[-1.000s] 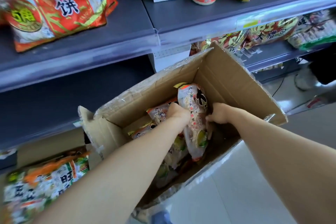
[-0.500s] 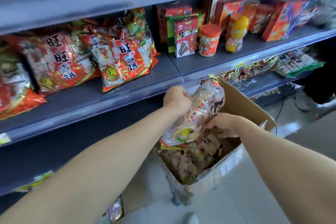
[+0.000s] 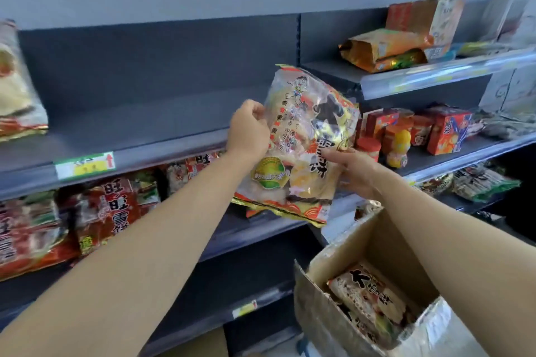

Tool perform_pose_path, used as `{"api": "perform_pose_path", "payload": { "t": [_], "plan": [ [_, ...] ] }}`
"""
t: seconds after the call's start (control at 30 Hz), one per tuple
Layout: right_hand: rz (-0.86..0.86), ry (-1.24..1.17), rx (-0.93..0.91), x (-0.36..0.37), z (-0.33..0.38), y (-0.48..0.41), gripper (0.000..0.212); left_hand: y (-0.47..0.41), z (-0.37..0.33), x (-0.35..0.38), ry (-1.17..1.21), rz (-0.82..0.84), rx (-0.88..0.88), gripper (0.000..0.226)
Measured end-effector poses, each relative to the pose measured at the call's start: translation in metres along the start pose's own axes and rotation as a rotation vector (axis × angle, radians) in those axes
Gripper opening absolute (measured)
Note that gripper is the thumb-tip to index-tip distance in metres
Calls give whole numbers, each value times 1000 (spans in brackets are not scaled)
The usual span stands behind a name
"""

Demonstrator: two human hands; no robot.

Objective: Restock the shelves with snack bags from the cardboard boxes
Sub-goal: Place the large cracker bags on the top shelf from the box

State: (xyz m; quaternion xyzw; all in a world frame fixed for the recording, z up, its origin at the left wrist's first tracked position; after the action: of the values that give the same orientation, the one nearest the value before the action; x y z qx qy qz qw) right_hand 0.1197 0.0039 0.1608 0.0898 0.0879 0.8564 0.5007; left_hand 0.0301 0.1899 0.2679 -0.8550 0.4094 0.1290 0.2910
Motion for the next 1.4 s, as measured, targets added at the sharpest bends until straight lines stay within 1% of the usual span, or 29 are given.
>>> {"api": "perform_pose_path", "payload": {
  "t": [0.1,0.13,0.2,0.27,0.37,0.4,0.53,0.63,0.77,0.93,1.03,1.17,1.23,1.4],
  "plan": [
    [13,12,-186,62,59,-3,25,-12,3,-73,4,-130,29,28],
    [25,7,-238,84,76,-3,28,-16,5,-97,16,-163,30,30],
    [16,34,-319,125,104,-9,45,-27,17,-140,20,-205,-2,32],
    [-4,98,-424,164,129,-13,51,-37,34,-179,64,-230,-56,35],
    [-1,156,-553,219,159,-22,63,-48,58,-228,136,-250,-143,45],
    [0,177,-594,236,168,-27,63,-49,61,-241,147,-249,-148,44],
    [22,202,-706,298,196,-53,48,-70,77,-283,138,-222,-150,44],
    [47,216,-768,332,211,-83,49,-99,94,-307,41,-264,-178,44],
    [69,291,-745,366,217,-140,53,-142,127,-319,43,-267,-268,51],
    [121,417,-672,403,209,-208,45,-183,170,-322,78,-324,-374,56],
    [155,482,-645,420,198,-237,39,-198,197,-324,149,-367,-430,58],
    [188,547,-620,436,190,-259,43,-216,218,-327,115,-437,-418,53],
    [206,565,-608,442,187,-266,48,-223,220,-326,99,-456,-395,53],
    [205,602,-601,444,182,-269,59,-227,216,-317,-52,-379,-389,61]
  ]
}}
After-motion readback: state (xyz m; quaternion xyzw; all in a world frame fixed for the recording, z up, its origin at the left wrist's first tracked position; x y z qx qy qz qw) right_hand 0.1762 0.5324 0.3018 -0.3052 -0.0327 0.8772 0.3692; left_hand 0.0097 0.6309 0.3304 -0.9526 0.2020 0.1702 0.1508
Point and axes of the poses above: each hand's wrist, its own y-axis away from the middle knuckle, its own x-axis out of the palm, z = x × y, the point moved 7 cm from there along -y, towards the middle knuckle, and after that the axes turned 2 degrees about z, right-handed, at the moved point
